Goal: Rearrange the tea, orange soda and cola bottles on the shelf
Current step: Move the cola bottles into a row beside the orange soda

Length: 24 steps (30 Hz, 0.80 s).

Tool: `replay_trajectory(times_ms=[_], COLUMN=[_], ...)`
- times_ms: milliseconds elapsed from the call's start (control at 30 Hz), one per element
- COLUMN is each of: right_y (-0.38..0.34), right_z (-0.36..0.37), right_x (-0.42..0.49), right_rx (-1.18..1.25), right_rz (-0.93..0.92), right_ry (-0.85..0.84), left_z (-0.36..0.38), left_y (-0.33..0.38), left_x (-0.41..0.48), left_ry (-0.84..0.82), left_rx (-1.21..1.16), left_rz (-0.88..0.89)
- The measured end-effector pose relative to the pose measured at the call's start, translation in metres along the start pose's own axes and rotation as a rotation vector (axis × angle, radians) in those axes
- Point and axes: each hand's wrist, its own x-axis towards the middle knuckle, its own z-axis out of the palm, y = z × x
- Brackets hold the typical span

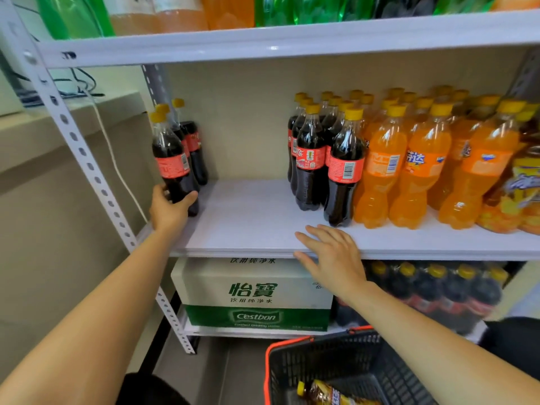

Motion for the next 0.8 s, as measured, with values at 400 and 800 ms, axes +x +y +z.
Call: replay_trajectory(times_ms=[400, 800], right_y=[0.002, 0.026], right_z=[-0.063, -0.106], right_x=[0.006, -0.078], right_rx=[0.913, 1.474], right_rz=[0.212, 0.312], right_ry=[-0.304, -0.298], left_z=[0.008, 0.033], left_y=[0.072, 0.067], left_x=[-0.167, -0.302], left_ry=[-0.439, -0.882], left_rx=[0.014, 0.003], left_rz=[0.105, 0.028])
